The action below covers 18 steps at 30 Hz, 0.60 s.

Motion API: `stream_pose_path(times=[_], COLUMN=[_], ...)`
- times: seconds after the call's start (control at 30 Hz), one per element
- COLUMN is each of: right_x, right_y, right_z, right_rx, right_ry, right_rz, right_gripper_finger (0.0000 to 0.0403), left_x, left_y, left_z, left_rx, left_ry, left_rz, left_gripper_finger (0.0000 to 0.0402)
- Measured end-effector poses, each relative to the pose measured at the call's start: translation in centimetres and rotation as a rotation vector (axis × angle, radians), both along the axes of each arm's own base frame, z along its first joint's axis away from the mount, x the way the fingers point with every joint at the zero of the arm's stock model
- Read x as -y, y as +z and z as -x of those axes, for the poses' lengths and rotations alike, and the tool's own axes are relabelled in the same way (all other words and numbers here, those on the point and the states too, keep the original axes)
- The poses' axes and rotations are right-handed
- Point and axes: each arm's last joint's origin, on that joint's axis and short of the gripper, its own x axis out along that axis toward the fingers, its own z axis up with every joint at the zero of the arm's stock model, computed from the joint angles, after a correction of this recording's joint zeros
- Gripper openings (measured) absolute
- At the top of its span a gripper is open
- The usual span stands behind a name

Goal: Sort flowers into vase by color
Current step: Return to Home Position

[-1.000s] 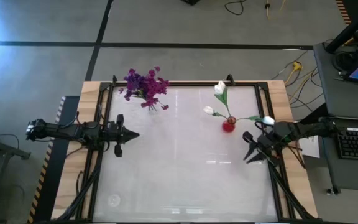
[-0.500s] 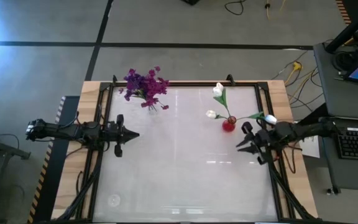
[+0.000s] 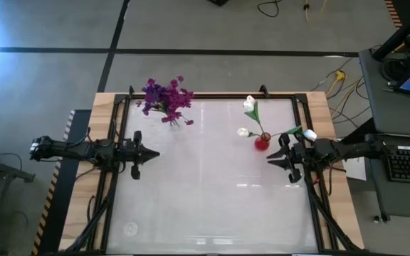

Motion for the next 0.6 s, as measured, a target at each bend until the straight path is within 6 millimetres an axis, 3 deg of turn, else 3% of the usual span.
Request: stream_pose_path(times=[0.6], right_x=[0.03], right_y=[0.09], right_z=[-0.01], right_rx=[0.007], right_ry=[-0.004], right_rz=[0.0], right_gripper_finger=[0.0068], left_x=[0.0], left_y=[0.0], left_z=[0.0], left_rx=[0.0], left_ry=[0.0], left_rz=[0.0], left_gripper_finger=[0.0])
